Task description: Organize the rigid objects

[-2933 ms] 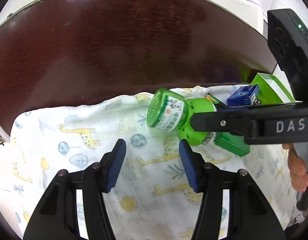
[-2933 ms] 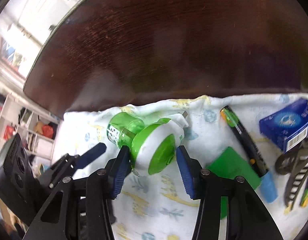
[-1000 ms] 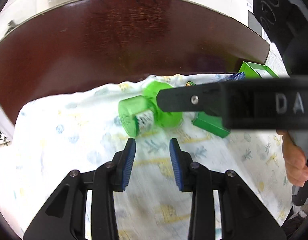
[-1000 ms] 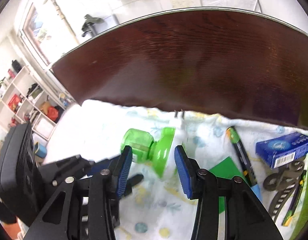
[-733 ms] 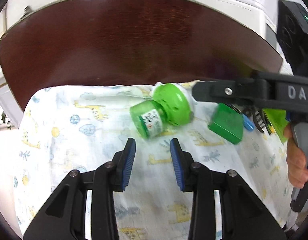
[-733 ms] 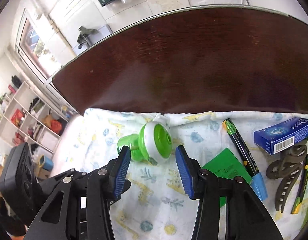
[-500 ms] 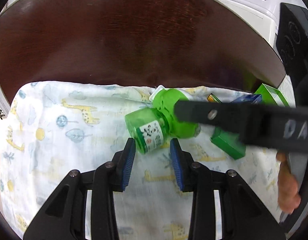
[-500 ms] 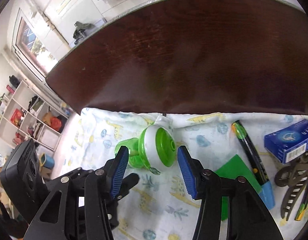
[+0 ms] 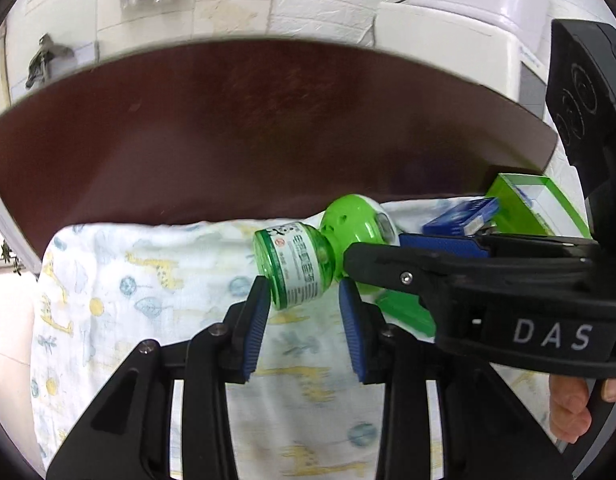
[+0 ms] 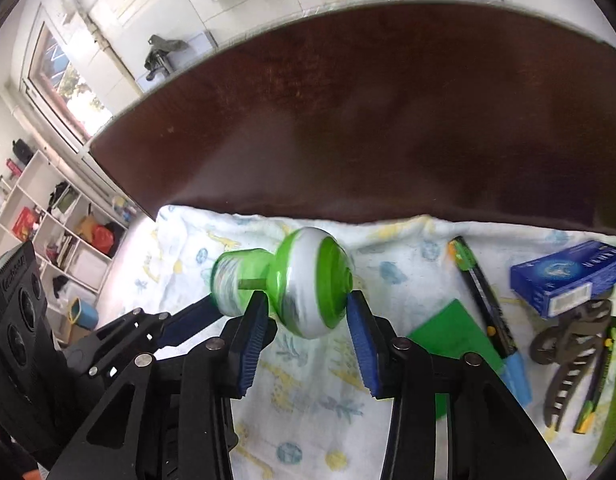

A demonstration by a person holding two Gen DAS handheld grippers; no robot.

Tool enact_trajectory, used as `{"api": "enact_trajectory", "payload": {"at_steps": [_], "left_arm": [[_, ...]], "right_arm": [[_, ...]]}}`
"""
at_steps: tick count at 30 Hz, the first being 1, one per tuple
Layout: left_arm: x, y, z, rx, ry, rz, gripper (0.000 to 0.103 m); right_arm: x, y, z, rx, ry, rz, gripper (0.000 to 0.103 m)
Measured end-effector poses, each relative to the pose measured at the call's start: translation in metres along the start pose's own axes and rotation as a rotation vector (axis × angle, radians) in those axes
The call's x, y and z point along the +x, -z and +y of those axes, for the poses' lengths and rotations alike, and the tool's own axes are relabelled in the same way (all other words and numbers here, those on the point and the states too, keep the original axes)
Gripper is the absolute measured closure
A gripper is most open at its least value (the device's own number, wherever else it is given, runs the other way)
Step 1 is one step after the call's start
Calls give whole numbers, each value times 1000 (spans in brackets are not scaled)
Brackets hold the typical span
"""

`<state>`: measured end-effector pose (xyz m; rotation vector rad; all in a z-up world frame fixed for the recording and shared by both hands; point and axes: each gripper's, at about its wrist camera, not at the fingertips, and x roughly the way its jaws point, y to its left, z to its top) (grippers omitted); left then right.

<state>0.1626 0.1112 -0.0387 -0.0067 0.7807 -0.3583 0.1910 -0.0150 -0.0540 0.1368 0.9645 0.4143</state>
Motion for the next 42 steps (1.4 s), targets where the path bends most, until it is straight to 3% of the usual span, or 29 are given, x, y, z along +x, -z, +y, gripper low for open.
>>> {"api": "enact_trajectory", "payload": {"at_steps": [3,4,6,9,12,13,15,16,19,23,30,33,35,37,42], "left_arm": [[-5,-10,-32,55,20,-16,72],[-5,-13,-44,70,49,-11,77],[-11,-16,-73,118,104,-20,75],[-18,-22,-113,200,79,-45,72],[-26,-15,-117,191,51,-54,71],[-26,-12,-112,167,44,-50,71],[-20,0,-105,116,21,-22,59],[-18,7,-106,102,4,-5,54],[-15,29,-101,81,-14,38,51],[-15,56,-107,71,46,67,37],[6,71,-132,249,71,82,36],[23,69,-138,299,75,95,42],[32,66,-140,312,113,115,57],[38,63,-142,310,159,129,65],[41,62,-147,294,159,115,66]], "right_arm": [[-28,1,-15,-4,12,-42,63],[-37,2,-19,-3,5,-50,71],[-56,3,-30,3,-72,-57,93],[-86,7,-44,-23,-48,-106,93],[-112,17,-75,34,-72,-137,92],[-117,20,-88,56,-77,-133,92],[-116,30,-106,106,-57,-109,85],[-114,36,-114,124,-56,-95,75],[-107,59,-135,188,-70,-49,45],[-97,88,-136,185,-79,-11,44],[-86,126,-115,63,-36,49,44],[-79,132,-117,102,-37,51,44],[-75,133,-121,132,-17,35,44],[-73,134,-128,173,-5,23,44],[-75,131,-136,186,21,-11,45]]}}
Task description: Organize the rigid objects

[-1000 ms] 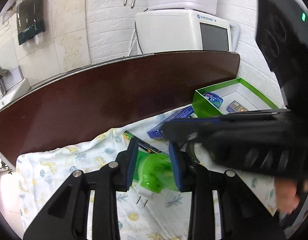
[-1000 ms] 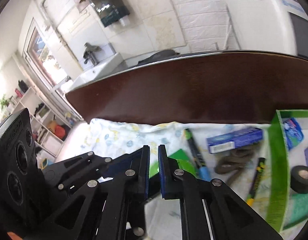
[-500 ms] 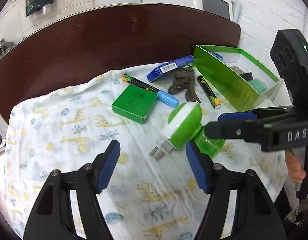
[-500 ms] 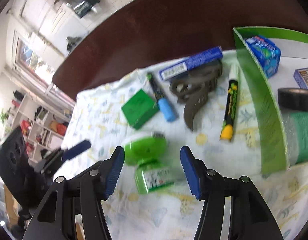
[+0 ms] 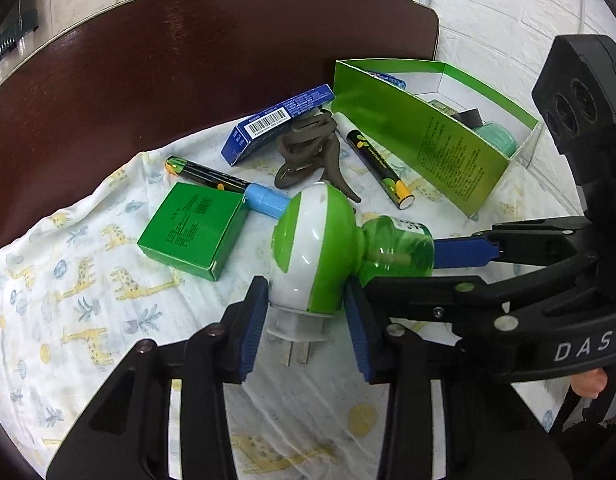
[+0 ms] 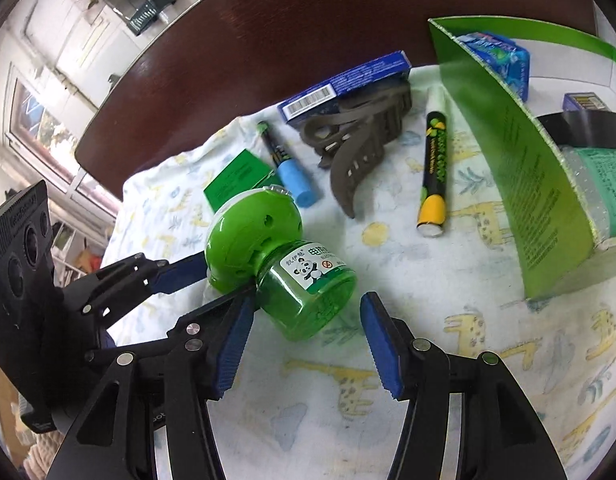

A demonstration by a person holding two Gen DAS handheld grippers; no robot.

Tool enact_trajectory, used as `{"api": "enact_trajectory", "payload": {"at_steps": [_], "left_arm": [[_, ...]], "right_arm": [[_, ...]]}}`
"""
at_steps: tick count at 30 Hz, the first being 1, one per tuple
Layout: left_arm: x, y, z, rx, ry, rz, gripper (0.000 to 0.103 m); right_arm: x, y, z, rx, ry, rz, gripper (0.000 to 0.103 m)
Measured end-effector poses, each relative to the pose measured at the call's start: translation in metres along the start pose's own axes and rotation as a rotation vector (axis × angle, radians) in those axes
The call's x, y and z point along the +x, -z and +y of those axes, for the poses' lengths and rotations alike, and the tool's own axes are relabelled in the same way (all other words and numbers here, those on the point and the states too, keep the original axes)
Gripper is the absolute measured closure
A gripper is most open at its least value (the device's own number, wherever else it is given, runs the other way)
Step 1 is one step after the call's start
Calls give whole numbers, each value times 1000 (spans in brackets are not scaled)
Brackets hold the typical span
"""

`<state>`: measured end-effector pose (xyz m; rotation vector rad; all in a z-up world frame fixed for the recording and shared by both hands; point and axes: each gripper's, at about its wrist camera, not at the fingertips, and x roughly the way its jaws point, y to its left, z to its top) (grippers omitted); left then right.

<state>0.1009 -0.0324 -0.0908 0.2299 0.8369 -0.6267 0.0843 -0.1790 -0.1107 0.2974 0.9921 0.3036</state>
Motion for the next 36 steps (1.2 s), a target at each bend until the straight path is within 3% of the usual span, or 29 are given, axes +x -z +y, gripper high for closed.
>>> {"api": "enact_trajectory", "payload": {"at_steps": [4,21,28,36], "left_arm": [[-6,1,-3,-8,-17,-12,68],[-50,-27,-45,70,-75,-93,69],[-62,-68,-78,146,-87,-151,69],[-33,-129,-130,228,-14,-166,68]], "right_arm": [[-4,-3,5,-34,-17,2,54],[-53,-9,2,-64,-50,-84,62],[-100,-22,-13,-60,-50,-188,62],[-151,-43,-68,13,28,-307,62]]}}
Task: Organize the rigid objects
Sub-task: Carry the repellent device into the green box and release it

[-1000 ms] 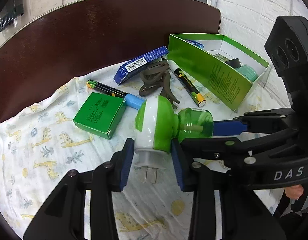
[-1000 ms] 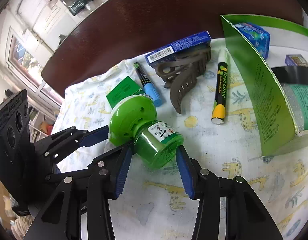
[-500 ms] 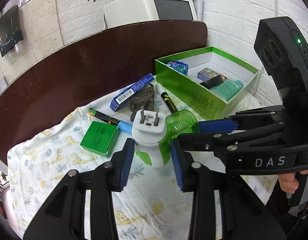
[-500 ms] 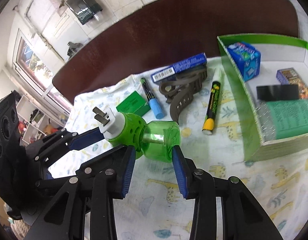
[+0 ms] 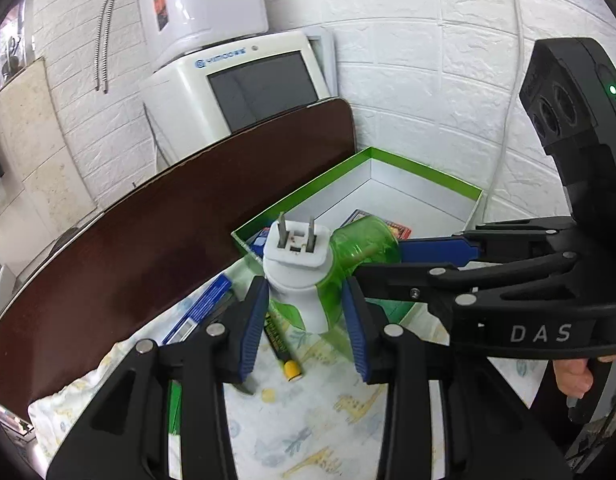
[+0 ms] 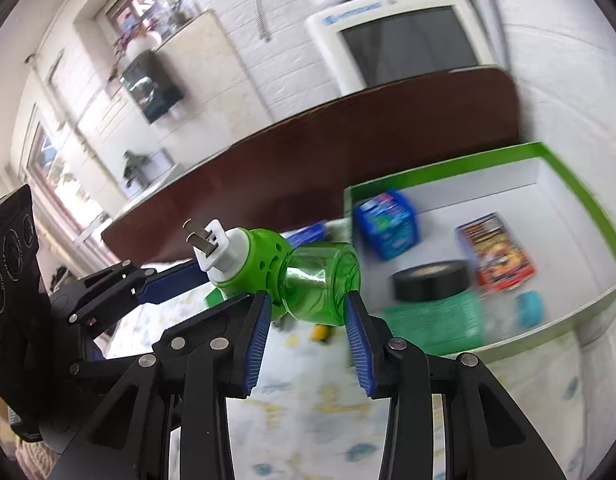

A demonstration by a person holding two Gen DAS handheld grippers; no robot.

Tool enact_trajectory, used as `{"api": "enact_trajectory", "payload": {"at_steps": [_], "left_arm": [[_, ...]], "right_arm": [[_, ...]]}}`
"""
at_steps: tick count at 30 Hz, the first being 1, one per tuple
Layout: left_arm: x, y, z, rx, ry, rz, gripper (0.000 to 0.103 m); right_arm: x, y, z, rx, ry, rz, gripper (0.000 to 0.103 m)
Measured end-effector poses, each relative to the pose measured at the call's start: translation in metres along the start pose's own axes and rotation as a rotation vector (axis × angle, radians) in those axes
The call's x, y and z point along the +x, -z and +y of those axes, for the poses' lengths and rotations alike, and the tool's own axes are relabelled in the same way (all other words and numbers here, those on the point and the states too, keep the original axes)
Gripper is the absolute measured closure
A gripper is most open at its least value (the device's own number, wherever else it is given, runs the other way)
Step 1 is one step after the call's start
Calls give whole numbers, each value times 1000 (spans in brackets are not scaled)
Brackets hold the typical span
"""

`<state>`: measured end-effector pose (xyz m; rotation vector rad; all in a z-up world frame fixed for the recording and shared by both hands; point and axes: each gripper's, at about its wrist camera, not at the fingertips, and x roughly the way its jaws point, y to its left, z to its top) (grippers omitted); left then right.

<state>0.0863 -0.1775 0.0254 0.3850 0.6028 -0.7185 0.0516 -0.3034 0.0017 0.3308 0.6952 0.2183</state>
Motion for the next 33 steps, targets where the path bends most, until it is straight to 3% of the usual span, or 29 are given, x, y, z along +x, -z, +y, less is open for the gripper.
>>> {"api": "enact_trajectory", "payload": {"at_steps": [9,18,22,26,30,33], "left_arm": [[61,-36,-35,38,62,65,68],[91,-41,-29,-9,73,127,66],[83,-33,-21,-29,45,125,63],[57,-12,-6,-49,-17,93,42],[31,13,27,-124,-65,86,42],[14,35,59,-186,-142,90,41]], "right_arm": [[2,-17,-78,117,94,-16,62],[16,-22,-104,185,93,-26,62],[9,-22,-102,200,155,-72,62],[0,-20,-92,184,133,-79,62],[3,-19,-71,152,91,-62,62],[12,-17,-47,117,59,-34,62]]}}
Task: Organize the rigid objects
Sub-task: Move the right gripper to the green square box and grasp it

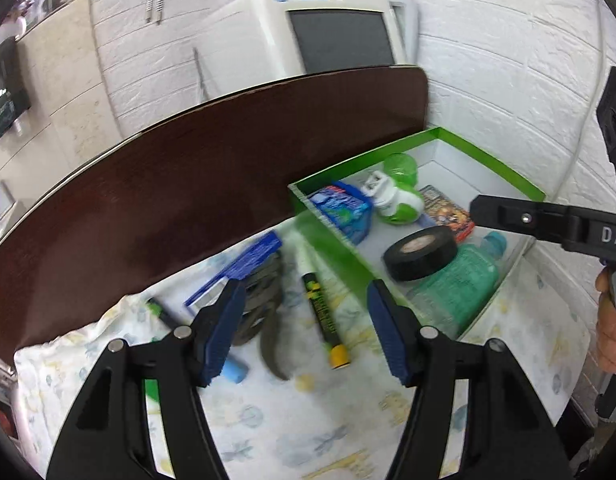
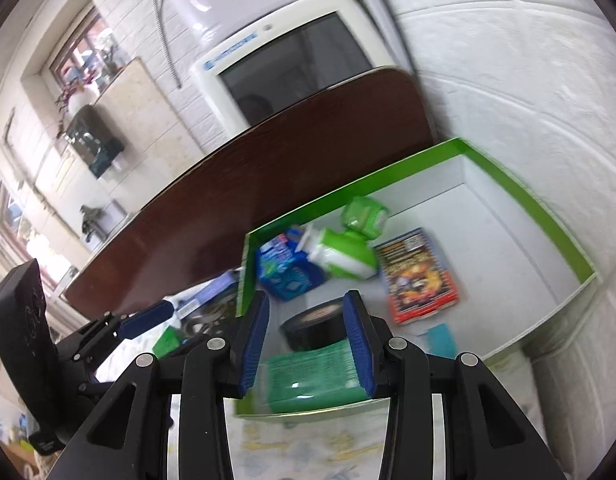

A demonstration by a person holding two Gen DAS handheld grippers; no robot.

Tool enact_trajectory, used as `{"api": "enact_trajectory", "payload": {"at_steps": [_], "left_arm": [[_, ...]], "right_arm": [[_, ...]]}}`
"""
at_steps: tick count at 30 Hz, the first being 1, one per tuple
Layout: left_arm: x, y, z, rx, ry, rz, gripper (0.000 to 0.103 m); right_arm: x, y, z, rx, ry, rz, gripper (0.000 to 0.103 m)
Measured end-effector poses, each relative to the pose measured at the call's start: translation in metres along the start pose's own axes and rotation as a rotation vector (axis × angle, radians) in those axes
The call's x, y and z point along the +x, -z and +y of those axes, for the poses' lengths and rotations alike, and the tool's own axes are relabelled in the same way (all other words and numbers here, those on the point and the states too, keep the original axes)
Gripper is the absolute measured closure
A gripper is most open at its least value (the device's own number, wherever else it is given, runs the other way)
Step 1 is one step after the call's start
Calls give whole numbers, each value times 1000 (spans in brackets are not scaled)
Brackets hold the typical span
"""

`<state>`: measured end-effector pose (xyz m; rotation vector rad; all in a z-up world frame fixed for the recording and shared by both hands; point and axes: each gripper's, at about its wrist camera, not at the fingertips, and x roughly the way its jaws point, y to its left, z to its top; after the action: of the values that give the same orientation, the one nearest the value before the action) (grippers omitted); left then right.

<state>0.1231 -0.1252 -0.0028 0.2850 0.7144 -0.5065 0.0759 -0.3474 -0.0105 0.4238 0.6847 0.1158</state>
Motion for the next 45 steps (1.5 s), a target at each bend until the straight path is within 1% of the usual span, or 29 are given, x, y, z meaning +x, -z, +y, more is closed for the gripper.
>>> {"api": "enact_trajectory", "payload": {"at_steps": [4,6,8,11,12,13,14,18,20,22,23,27,28,29,30,34,37,39,41,43,45], "left_arm": [[-5,23,52,-109,-67,24,40],[-4,36,76,-152,-123,42,40],[-3,48,97,-197,-139,62,40],[4,65,124,-259,-119,102,43],[8,69,129,-268,-112,114,46],[11,73,134,-278,-100,125,52],[14,76,139,-292,-86,136,56],[23,79,154,-313,-58,129,57],[30,75,161,-318,-21,124,59],[37,70,164,-306,49,123,59],[41,69,164,-294,71,126,59],[55,78,163,-260,133,180,61],[54,82,164,-274,165,166,61],[54,85,166,-289,203,169,61],[53,88,166,-305,224,171,60],[42,100,160,-318,248,175,59],[28,108,146,-301,252,185,60],[19,113,136,-273,226,182,63],[15,116,135,-273,203,184,65],[17,116,139,-300,182,188,64],[21,115,146,-346,176,189,65]], "right_arm": [[17,13,37,-56,-61,64,62],[30,22,58,-77,-94,113,62],[44,34,78,-101,-121,160,62],[68,53,106,-117,-162,237,62],[78,59,114,-108,-173,267,62],[87,64,120,-95,-181,295,62],[97,69,126,-81,-188,319,62],[130,85,145,-16,-206,395,62],[142,89,151,4,-189,404,62],[148,91,152,54,-183,400,62],[150,90,153,85,-182,396,62],[156,83,144,202,-144,351,62],[157,81,143,222,-135,345,62],[159,79,143,237,-128,344,62],[163,76,142,249,-125,349,62],[179,77,148,268,-134,393,62],[186,80,157,235,-141,421,62],[187,83,163,185,-134,436,62],[186,86,166,152,-126,437,62],[187,87,168,132,-125,437,62],[187,86,170,108,-114,432,62]]}}
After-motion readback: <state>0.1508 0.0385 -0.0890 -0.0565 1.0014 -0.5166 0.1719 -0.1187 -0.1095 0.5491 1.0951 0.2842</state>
